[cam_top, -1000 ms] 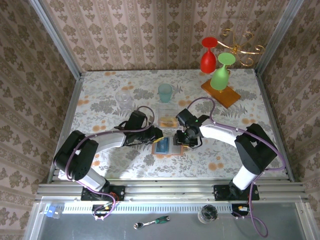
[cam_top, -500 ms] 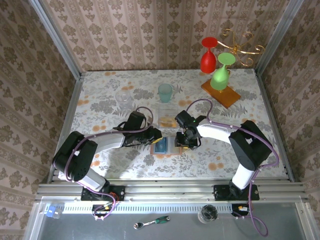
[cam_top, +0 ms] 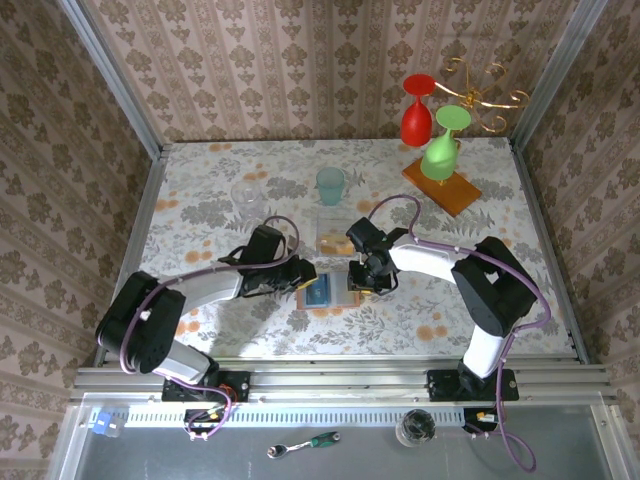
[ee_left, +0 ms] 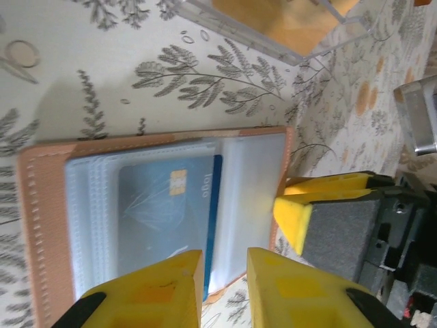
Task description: Take the credit cards out of the card holder
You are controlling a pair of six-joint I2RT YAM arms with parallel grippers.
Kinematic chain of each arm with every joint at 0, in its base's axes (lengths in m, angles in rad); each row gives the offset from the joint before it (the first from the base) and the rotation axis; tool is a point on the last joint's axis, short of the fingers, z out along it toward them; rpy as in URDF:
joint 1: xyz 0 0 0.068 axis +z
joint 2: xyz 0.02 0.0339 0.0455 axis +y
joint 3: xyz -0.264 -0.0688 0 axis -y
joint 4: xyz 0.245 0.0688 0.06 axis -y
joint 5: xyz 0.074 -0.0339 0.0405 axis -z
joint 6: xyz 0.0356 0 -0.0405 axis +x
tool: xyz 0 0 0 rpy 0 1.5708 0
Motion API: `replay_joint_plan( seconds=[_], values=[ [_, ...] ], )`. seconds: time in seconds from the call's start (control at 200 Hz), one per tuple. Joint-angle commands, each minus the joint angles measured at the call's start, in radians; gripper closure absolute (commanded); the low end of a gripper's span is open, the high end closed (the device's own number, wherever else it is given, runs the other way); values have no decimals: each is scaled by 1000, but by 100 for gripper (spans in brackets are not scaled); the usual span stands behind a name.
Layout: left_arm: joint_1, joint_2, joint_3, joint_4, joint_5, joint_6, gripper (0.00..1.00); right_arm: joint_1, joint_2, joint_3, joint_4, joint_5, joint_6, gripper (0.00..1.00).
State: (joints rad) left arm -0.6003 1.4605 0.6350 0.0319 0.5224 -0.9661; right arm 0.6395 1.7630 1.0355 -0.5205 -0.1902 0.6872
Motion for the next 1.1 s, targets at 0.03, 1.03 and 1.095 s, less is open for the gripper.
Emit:
replay_joint_plan(
  seconds=[0.03, 1.03, 1.095],
  values=[
    [5, -39, 24, -161, -71, 100, 75, 2, 10, 31, -12, 5, -15, 70],
    [-6, 80, 40, -145, -70, 130, 78, 37, -32, 40, 191, -235, 98, 69],
    [-8, 87, 42, -142, -68, 128, 79, 43, -16, 40, 206, -239, 103, 69]
  ],
)
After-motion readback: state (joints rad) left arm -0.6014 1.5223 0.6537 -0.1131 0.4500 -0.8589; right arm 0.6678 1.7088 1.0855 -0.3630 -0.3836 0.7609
